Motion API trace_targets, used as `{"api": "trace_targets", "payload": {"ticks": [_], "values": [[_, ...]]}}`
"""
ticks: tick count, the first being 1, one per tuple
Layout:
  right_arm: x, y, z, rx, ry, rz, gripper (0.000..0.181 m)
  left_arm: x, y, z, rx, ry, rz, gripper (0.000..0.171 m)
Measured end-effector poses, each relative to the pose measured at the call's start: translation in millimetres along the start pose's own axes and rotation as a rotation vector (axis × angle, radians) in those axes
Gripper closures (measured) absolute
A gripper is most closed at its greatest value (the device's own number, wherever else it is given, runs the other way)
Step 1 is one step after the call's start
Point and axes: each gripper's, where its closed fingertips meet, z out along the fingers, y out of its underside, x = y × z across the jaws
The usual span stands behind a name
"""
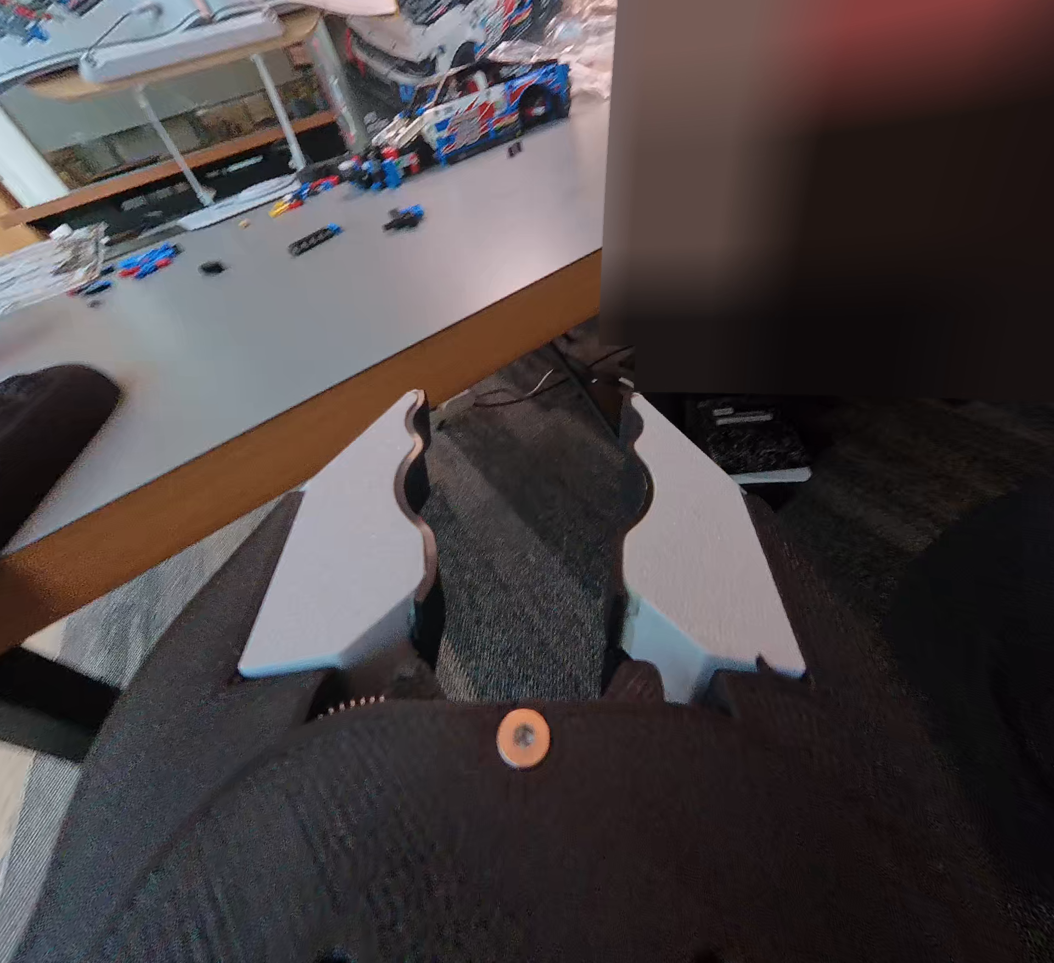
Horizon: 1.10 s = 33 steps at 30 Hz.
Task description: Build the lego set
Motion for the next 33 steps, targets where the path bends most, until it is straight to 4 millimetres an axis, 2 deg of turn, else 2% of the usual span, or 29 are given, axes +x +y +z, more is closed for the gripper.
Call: {"api": "trace_targets", "payload": {"ticks": [4, 7, 10, 12, 15, 18, 21, 23, 26, 29, 31, 33], "values": [[5.4, 0.1, -41.4, -0.068, 0.079, 0.0, 0.093, 38.4, -28.6, 35.3, 0.121, 0.222, 0.045, 0.105], [6.7, -12.6, -83.6, -0.082, 0.163, 0.013, 0.093, 61.2, -59.1, 51.8, 0.149, 0.378, 0.045, 0.101], [11.6, -30.5, -134.8, -0.057, 0.256, 0.01, 0.094, 86.0, -96.4, 48.1, 0.107, 0.492, -0.017, 0.096], [19.1, -29.9, -166.7, -0.054, 0.299, 0.028, 0.094, 105.4, -110.9, 37.8, 0.046, 0.537, -0.051, 0.095], [34.6, -3.1, -207.7, -0.096, 0.3, 0.089, 0.094, 145.0, -113.4, 18.6, -0.045, 0.604, -0.064, 0.094], [74.3, 35.6, -250.5, -0.134, 0.383, 0.089, 0.093, 189.2, -108.9, 10.7, -0.122, 0.657, -0.049, 0.093], [112.5, 76.0, -292.7, -0.115, 0.511, 0.213, 0.091, 240.5, -119.2, 14.1, -0.138, 0.731, -0.056, 0.093], [125.7, 102.4, -313.3, -0.08, 0.588, 0.316, 0.094, 277.6, -130.0, 22.7, -0.117, 0.787, -0.024, 0.093], [127.7, 130.5, -327.7, -0.007, 0.679, 0.457, 0.092, 336.9, -148.5, 36.1, -0.084, 0.905, 0.01, 0.094], [107.9, 147.4, -335.6, 0.036, 0.752, 0.552, 0.093, 390.1, -166.8, 38.0, -0.04, 1.046, 0.053, 0.095], [88.6, 150.6, -329.7, 0.037, 0.713, 0.571, 0.093, 415.0, -173.0, 36.6, 0.009, 1.105, 0.093, 0.096], [80.9, 146.2, -333.6, 0.013, 0.719, 0.546, 0.091, 433.5, -172.4, 33.3, 0.045, 1.162, 0.099, 0.096]]}}
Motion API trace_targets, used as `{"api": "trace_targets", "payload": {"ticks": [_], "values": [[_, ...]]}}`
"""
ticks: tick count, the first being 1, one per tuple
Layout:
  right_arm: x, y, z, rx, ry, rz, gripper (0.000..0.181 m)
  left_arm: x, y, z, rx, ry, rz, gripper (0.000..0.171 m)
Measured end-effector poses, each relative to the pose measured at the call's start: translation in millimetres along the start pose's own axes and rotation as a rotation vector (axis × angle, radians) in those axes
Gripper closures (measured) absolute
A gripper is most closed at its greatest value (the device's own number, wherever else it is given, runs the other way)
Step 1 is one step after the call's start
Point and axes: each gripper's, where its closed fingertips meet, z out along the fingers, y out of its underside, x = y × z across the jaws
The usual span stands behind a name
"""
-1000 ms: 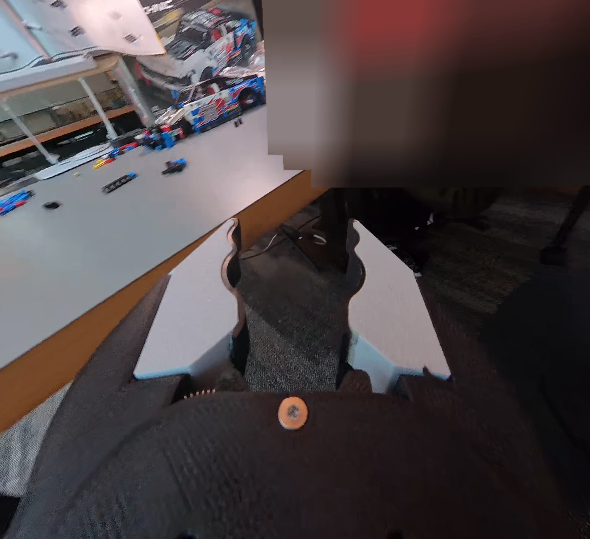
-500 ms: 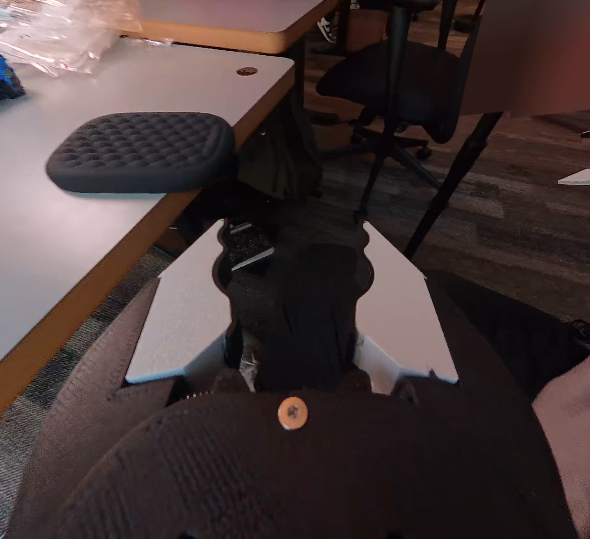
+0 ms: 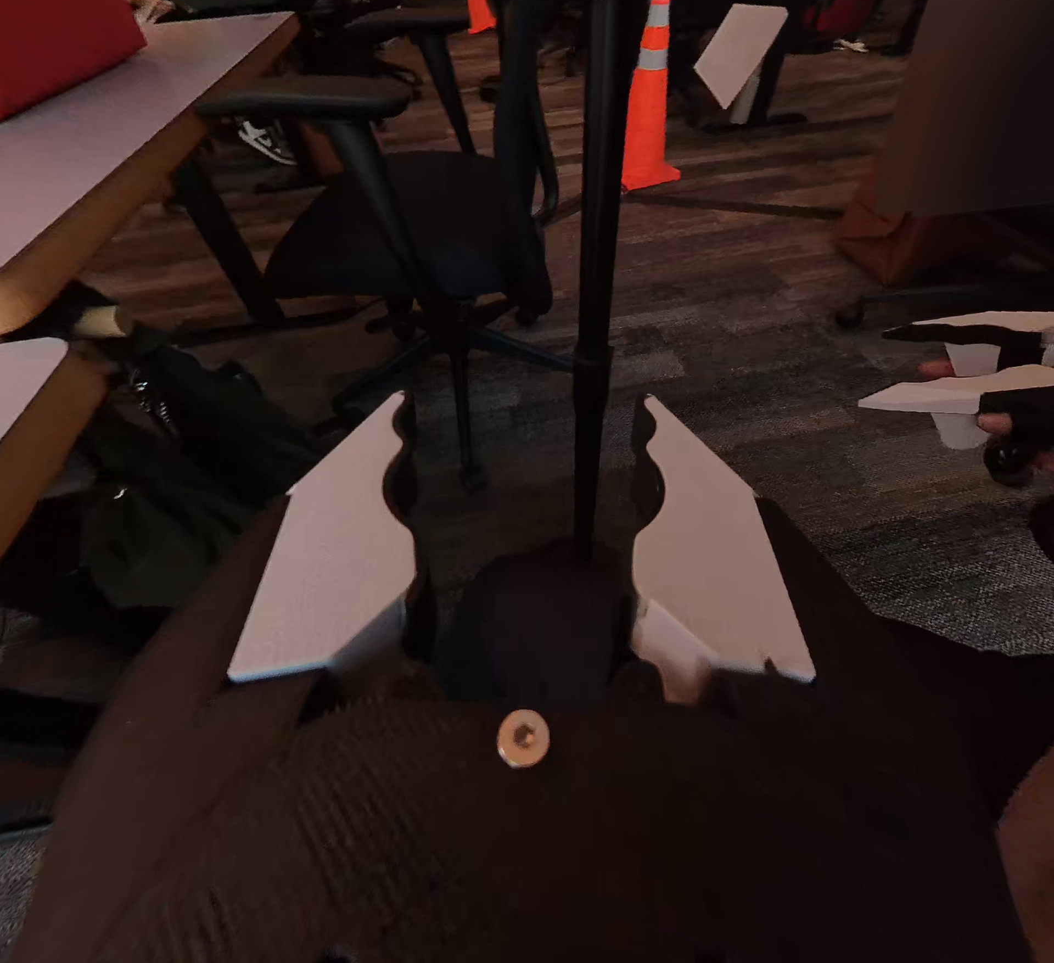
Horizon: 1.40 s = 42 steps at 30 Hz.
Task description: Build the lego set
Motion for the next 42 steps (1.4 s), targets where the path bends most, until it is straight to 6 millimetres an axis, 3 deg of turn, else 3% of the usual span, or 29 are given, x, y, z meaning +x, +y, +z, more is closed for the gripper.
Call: {"api": "trace_targets", "payload": {"ticks": [3, 9, 15, 16, 18, 19, 23, 26, 30, 33, 37, 42], "values": [[0.8, -14.0, -16.2, 0.004, 0.071, 0.008, 0.091, 12.3, 9.5, 17.0, 0.022, 0.087, 0.009, 0.096], [6.5, -34.6, -54.0, 0.054, 0.336, 0.184, 0.094, 35.4, 21.1, 47.4, 0.012, 0.339, 0.094, 0.097], [-3.8, -32.1, -50.6, 0.045, 0.399, 0.299, 0.083, 49.5, 7.0, 60.3, -0.061, 0.341, 0.052, 0.094], [-12.6, -29.2, -48.1, 0.02, 0.35, 0.356, 0.074, 53.9, 5.8, 61.5, -0.069, 0.322, 0.029, 0.094], [-26.9, -41.1, -55.8, 0.082, 0.315, 0.447, 0.074, 64.8, 9.2, 63.6, -0.093, 0.291, -0.001, 0.094], [-27.4, -44.4, -61.2, 0.133, 0.345, 0.444, 0.076, 72.4, 13.9, 64.8, -0.115, 0.29, -0.015, 0.093], [-26.5, -22.4, -62.5, 0.121, 0.33, 0.559, 0.073, 105.6, 30.5, 67.9, -0.193, 0.361, -0.021, 0.091], [-19.0, -26.5, -68.5, 0.148, 0.382, 0.507, 0.074, 108.9, 25.9, 74.4, -0.182, 0.366, -0.04, 0.091], [-31.1, -19.0, -51.6, 0.079, 0.319, 0.453, 0.069, 83.1, 16.8, 69.4, -0.109, 0.271, -0.071, 0.091], [-49.2, -16.0, -32.1, 0.026, 0.25, 0.387, 0.071, 51.1, 14.1, 47.3, -0.051, 0.157, -0.102, 0.092], [-108.8, -24.8, 6.2, -0.059, 0.086, 0.195, 0.07, -4.4, 30.1, -4.9, -0.014, -0.029, -0.158, 0.093], [-192.7, -57.3, 40.0, -0.039, -0.117, -0.059, 0.073, -55.5, 49.0, -83.2, 0.06, -0.216, -0.206, 0.093]]}}
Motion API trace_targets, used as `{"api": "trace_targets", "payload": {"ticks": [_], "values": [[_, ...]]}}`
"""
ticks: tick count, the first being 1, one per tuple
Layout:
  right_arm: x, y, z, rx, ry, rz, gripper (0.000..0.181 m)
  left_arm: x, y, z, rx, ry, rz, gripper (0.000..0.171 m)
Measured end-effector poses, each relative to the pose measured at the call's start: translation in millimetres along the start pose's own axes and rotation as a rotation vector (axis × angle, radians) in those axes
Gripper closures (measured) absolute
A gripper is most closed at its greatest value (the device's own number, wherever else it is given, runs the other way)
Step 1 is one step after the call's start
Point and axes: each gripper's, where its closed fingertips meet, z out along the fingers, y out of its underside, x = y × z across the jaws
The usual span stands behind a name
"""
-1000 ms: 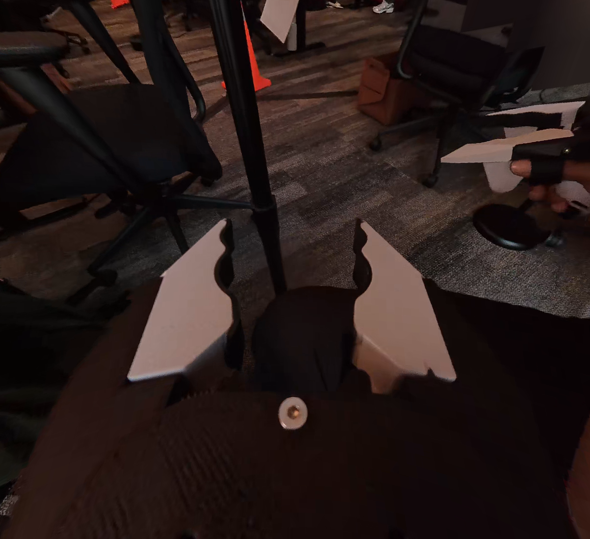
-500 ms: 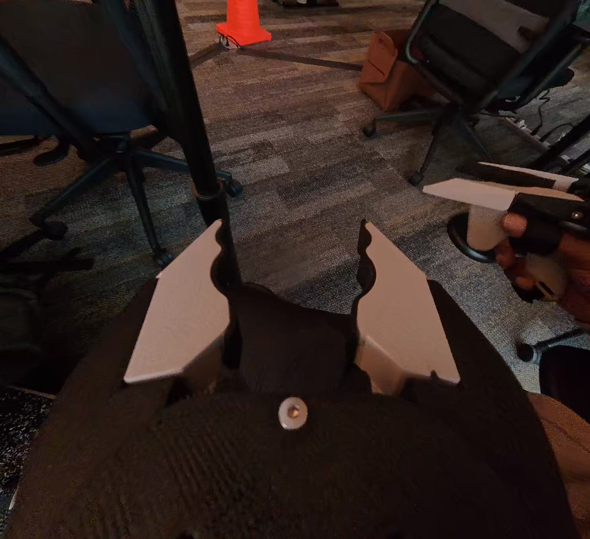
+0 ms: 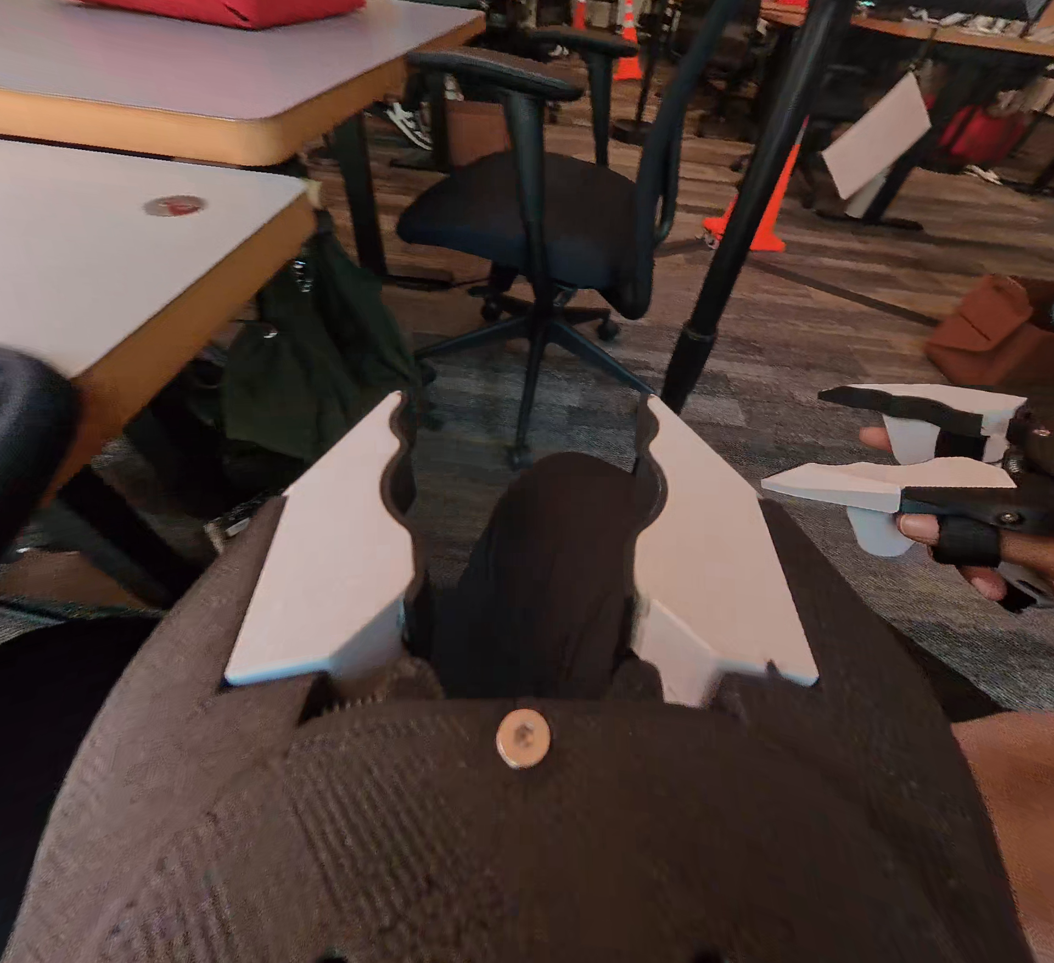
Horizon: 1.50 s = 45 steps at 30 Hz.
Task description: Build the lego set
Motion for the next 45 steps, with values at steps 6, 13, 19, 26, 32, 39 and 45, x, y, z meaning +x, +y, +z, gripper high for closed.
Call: {"api": "trace_targets", "payload": {"ticks": [6, 13, 19, 26, 32, 39, 45], "values": [[-87.6, -37.2, 35.1, 0.061, -0.191, -0.212, 0.075, -63.0, 7.2, -85.8, 0.075, -0.2, -0.002, 0.101], [-199.3, -98.3, 67.9, 0.165, -0.426, -0.363, 0.078, -141.5, -8.1, -211.4, 0.072, -0.477, 0.038, 0.102], [-305.4, -151.2, 54.2, 0.25, -0.652, -0.431, 0.086, -196.9, -10.8, -350.5, 0.053, -0.703, 0.028, 0.104], [-419.1, -225.2, 39.3, 0.368, -0.882, -0.486, 0.118, -263.3, -16.7, -443.3, 0.072, -0.845, 0.034, 0.111], [-532.4, -272.6, 68.6, 0.388, -1.077, -0.502, 0.133, -334.3, -14.3, -458.4, 0.056, -0.859, -0.006, 0.118], [-587.4, -315.0, 75.2, 0.438, -1.129, -0.555, 0.14, -366.9, -29.1, -454.1, -0.012, -0.821, 0.041, 0.127], [-564.2, -314.3, 70.3, 0.395, -1.142, -0.692, 0.149, -366.2, -19.5, -426.1, -0.12, -0.639, 0.006, 0.137]]}}
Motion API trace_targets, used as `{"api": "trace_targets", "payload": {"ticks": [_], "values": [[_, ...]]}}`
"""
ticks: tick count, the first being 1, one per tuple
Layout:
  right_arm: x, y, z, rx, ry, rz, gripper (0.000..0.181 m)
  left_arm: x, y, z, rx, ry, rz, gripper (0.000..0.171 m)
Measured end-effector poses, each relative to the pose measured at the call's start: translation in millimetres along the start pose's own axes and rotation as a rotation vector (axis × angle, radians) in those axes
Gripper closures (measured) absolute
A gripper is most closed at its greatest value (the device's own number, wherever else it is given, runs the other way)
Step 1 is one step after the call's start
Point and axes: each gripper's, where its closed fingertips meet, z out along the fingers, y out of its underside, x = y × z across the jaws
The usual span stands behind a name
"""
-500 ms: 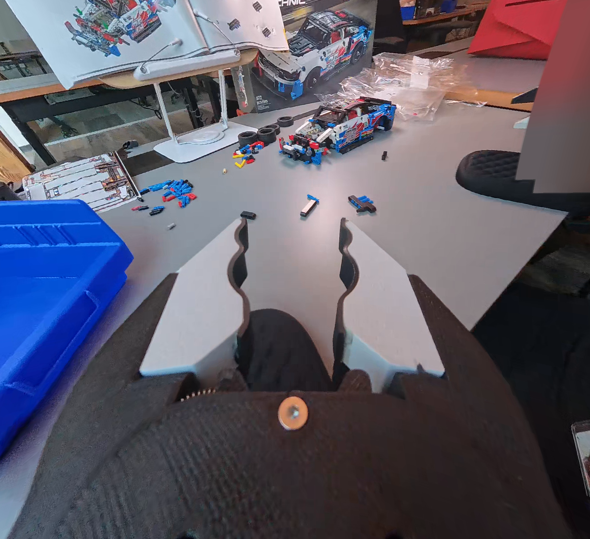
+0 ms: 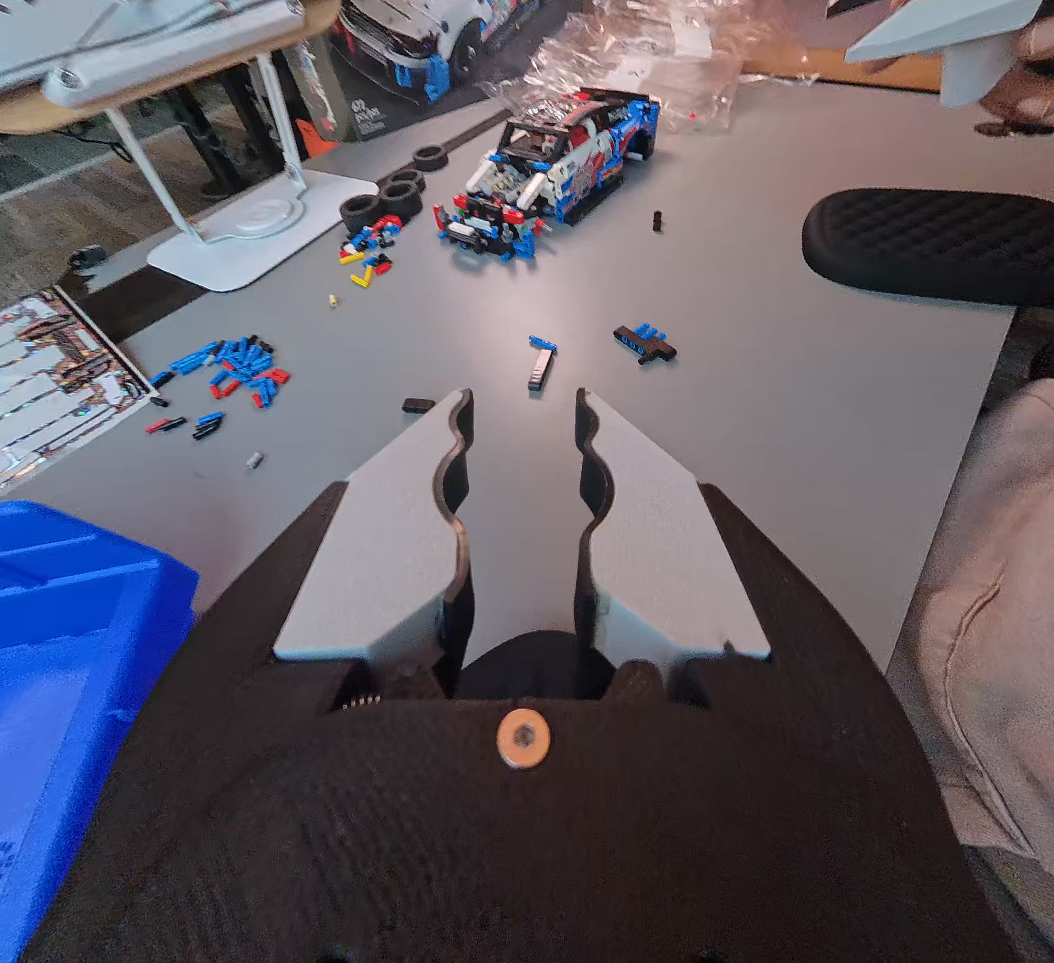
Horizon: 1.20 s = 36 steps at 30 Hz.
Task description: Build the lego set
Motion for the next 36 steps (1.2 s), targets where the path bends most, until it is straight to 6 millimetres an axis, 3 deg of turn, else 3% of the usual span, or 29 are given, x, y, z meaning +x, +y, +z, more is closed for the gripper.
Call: {"api": "trace_targets", "payload": {"ticks": [4, 7, 12, 18, 23, 29, 36], "values": [[15.2, 9.5, -13.5, -0.042, 0.012, -0.061, 0.152, 4.2, 10.2, 34.7, -0.058, 0.048, 0.008, 0.137], [26.8, 24.6, -8.7, -0.058, 0.006, -0.066, 0.157, 4.3, 13.0, 61.6, -0.072, 0.061, 0.01, 0.136], [32.8, 57.9, 36.8, -0.116, -0.095, 0.029, 0.157, -3.6, 35.5, 110.4, -0.197, 0.105, 0.042, 0.128], [29.1, 64.3, 99.9, -0.085, -0.2, -0.044, 0.152, 3.5, 61.9, 153.7, -0.321, 0.227, 0.133, 0.127], [38.2, 79.0, 115.4, -0.015, -0.224, 0.056, 0.152, -2.1, 62.7, 162.1, -0.298, 0.199, 0.206, 0.164], [51.6, 76.6, 108.0, 0.042, -0.23, 0.169, 0.154, 5.4, 61.7, 159.6, -0.273, 0.228, 0.277, 0.166], [57.5, 85.7, 104.8, 0.006, -0.175, 0.094, 0.153, 0.2, 47.6, 150.8, -0.198, 0.152, 0.202, 0.158]]}}
